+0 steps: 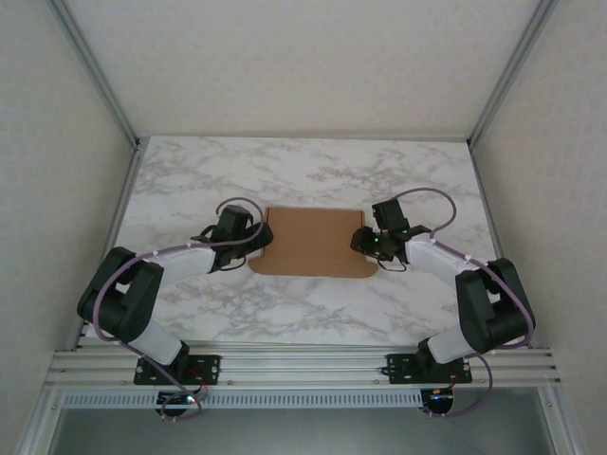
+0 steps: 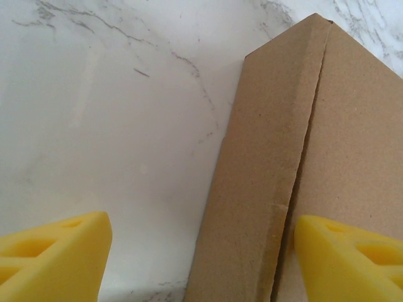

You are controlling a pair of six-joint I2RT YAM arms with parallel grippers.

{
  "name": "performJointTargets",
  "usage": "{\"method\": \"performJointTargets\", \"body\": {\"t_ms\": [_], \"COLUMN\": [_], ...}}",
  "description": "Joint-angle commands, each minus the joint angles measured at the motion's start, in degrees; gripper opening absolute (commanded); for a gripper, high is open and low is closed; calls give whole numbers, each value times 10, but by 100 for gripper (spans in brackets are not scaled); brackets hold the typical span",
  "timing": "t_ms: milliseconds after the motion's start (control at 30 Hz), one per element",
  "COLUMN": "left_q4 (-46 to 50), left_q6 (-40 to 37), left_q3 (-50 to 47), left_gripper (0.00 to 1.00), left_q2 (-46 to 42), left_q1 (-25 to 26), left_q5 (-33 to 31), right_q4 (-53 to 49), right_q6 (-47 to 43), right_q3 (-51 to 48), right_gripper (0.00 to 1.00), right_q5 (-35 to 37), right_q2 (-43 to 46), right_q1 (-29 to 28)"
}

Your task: Fold the paper box

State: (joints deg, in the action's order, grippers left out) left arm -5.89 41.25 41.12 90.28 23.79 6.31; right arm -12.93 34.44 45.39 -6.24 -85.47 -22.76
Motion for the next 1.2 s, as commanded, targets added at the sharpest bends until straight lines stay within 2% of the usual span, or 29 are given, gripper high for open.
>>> {"method": "performJointTargets", "body": {"t_ms": [0, 100, 300, 533, 700, 800, 967, 1167], "left_q4": [35, 28, 41, 72, 96, 100, 79, 40], "left_q6": [17, 22, 8, -25, -54, -69, -65, -43], "left_q3": [-30, -38, -24, 14, 35, 41, 27, 6], "left_gripper": [73, 69, 66, 70, 85, 91, 92, 85], "left_q2": [28, 26, 6, -38, -83, -78, -42, -8], "left_q1": [-2, -2, -2, -6, -16, -19, -19, -19], "left_q5": [-14, -21, -33, -38, -36, -9, 31, 49], "right_q4": [-26, -21, -3, -18, -22, -13, -7, 14], "right_q6": [16, 20, 10, -13, -25, -27, -23, -15], "right_q3": [-28, -32, -34, -8, -5, -3, 11, 10], "right_gripper": [33, 27, 27, 35, 55, 61, 62, 60], "right_q5": [44, 43, 16, -18, -19, -25, -32, -52], "right_q2": [-34, -36, -21, 0, 35, 36, 8, -18], "right_q1": [4, 3, 4, 4, 4, 6, 9, 10]}}
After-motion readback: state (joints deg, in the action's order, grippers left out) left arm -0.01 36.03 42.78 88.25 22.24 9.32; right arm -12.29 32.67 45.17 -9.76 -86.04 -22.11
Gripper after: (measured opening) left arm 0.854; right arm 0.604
